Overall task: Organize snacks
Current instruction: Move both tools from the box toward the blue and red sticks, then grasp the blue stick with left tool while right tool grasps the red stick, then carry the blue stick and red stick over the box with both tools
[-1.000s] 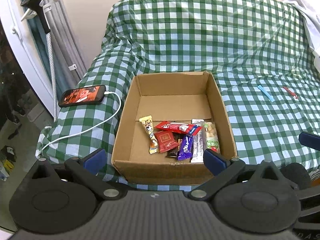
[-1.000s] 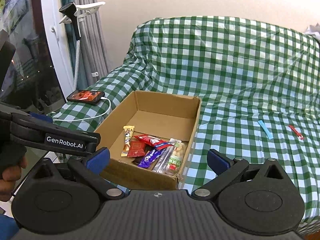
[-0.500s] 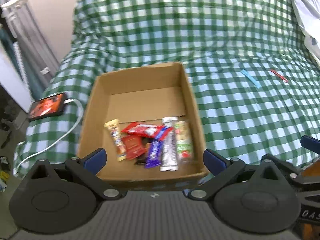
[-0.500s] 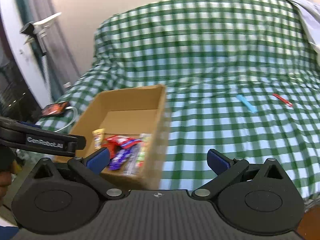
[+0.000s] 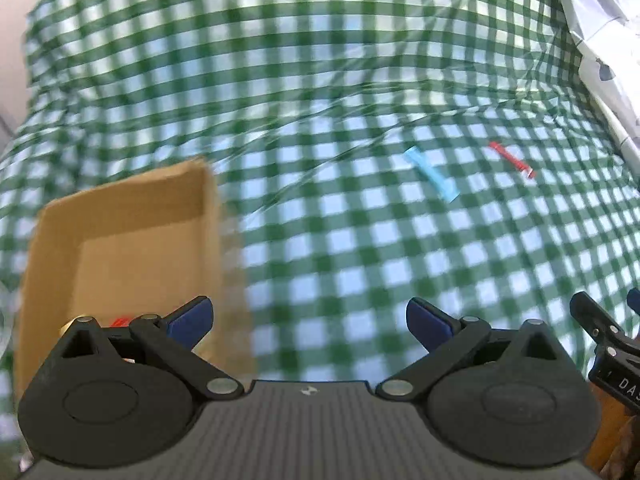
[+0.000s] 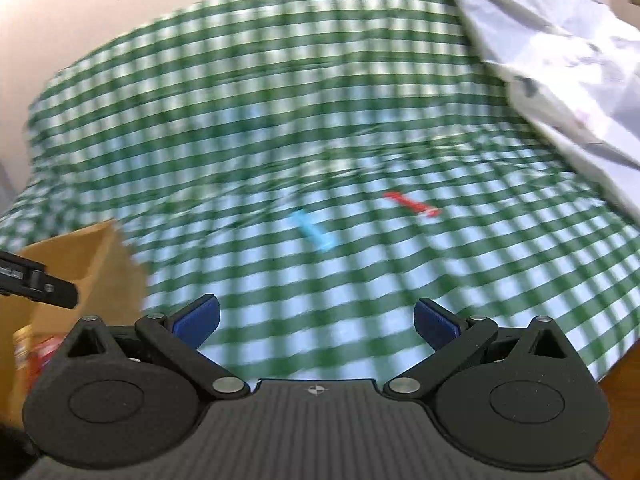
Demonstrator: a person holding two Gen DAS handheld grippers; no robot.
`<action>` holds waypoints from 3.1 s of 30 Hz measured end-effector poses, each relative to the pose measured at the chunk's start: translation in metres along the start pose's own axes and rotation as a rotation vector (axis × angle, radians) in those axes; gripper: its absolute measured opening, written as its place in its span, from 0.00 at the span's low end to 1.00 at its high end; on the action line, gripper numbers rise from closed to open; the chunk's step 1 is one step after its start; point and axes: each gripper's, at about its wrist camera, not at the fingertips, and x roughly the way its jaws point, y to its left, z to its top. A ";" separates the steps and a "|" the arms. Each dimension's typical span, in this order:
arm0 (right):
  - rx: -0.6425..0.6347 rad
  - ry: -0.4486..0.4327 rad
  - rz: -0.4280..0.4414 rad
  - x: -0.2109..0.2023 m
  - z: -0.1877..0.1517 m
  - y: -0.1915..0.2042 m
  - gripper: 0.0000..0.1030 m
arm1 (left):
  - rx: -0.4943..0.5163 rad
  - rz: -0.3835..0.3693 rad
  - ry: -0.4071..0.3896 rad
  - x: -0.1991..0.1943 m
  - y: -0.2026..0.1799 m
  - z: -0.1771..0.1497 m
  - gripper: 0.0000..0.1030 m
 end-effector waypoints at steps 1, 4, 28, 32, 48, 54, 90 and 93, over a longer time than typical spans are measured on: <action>0.005 -0.006 -0.017 0.011 0.005 -0.011 0.99 | -0.001 -0.004 0.000 0.015 -0.011 0.012 1.00; -0.001 -0.030 -0.060 0.052 0.021 -0.038 0.99 | 0.001 -0.013 -0.005 0.061 -0.042 0.048 1.00; -0.127 -0.002 -0.075 0.346 0.063 -0.113 0.93 | -0.025 -0.073 0.151 0.288 -0.149 0.150 0.66; -0.123 0.030 -0.032 0.333 0.070 -0.110 0.13 | -0.094 -0.238 0.199 0.272 -0.128 0.155 0.07; 0.069 -0.008 0.191 0.071 0.009 -0.026 0.12 | 0.011 -0.193 0.028 0.039 -0.032 0.016 0.07; 0.031 0.044 0.319 -0.038 -0.020 0.042 0.12 | -0.033 -0.084 0.008 -0.052 0.039 -0.064 0.07; -0.380 -0.011 0.481 -0.200 -0.104 0.206 0.12 | -0.248 -0.004 -0.138 -0.192 0.188 -0.249 0.07; -0.379 -0.002 0.481 -0.198 -0.104 0.205 0.12 | -0.248 -0.003 -0.131 -0.190 0.189 -0.247 0.07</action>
